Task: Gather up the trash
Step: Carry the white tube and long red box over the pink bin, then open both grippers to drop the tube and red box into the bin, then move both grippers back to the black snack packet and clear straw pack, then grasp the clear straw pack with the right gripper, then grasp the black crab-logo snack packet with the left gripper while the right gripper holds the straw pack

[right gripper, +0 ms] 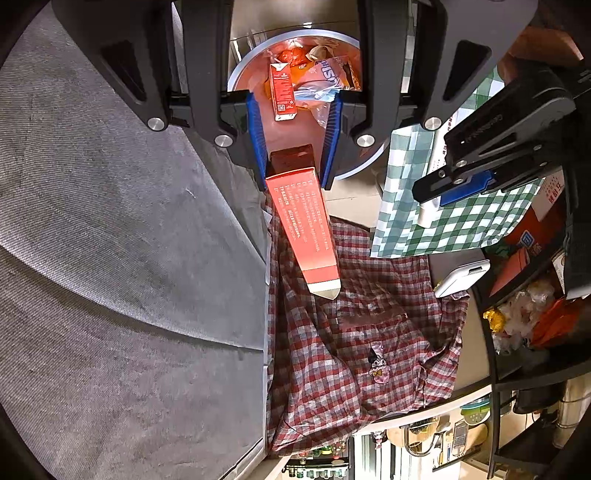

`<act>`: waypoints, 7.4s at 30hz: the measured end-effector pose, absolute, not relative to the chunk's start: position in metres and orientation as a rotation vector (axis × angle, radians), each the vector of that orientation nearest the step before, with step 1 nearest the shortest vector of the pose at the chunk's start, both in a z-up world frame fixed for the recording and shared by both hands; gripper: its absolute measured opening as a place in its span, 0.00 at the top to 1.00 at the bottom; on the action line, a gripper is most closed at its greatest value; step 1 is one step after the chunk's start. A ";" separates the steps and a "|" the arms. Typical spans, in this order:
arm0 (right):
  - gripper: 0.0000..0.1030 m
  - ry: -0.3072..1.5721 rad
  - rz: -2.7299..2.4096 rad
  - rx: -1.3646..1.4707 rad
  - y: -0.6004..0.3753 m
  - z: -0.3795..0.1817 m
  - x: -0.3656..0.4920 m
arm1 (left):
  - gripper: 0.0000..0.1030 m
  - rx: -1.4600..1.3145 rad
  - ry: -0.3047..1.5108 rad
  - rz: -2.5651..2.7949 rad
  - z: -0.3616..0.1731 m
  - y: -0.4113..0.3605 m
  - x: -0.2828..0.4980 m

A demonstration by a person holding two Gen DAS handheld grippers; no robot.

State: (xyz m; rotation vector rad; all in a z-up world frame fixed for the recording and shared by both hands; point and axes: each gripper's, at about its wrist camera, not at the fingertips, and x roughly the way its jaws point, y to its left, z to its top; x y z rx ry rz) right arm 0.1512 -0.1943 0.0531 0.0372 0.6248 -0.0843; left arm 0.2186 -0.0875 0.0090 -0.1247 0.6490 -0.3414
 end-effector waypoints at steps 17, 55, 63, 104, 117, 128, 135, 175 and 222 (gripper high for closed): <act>0.72 0.632 -0.090 0.057 -0.199 0.050 0.154 | 0.73 -0.134 0.664 -0.366 0.006 -0.098 0.230; 0.79 0.569 0.034 0.104 -0.140 0.063 0.146 | 0.69 -0.136 0.601 -0.190 0.020 0.022 0.182; 0.83 0.573 0.142 0.108 -0.090 0.051 0.157 | 0.66 -0.140 0.664 0.050 -0.032 0.093 0.163; 0.52 0.927 0.318 -0.081 0.041 -0.100 0.281 | 0.31 -0.191 0.936 0.202 -0.115 0.132 0.183; 0.98 0.884 0.286 -0.103 0.028 -0.088 0.270 | 1.00 -0.214 0.918 0.201 -0.108 0.143 0.187; 0.99 0.802 0.242 -0.048 -0.001 -0.050 0.247 | 0.94 -0.287 0.871 0.047 -0.092 0.133 0.182; 0.99 0.764 0.219 -0.040 -0.023 -0.031 0.231 | 0.22 -0.182 0.883 0.046 -0.102 0.098 0.186; 0.99 0.679 0.257 -0.002 -0.049 0.009 0.184 | 0.41 -0.200 0.757 0.265 -0.066 0.144 0.184; 0.99 0.649 0.296 -0.034 -0.045 0.009 0.183 | 0.44 -0.401 0.906 0.696 -0.120 0.249 0.284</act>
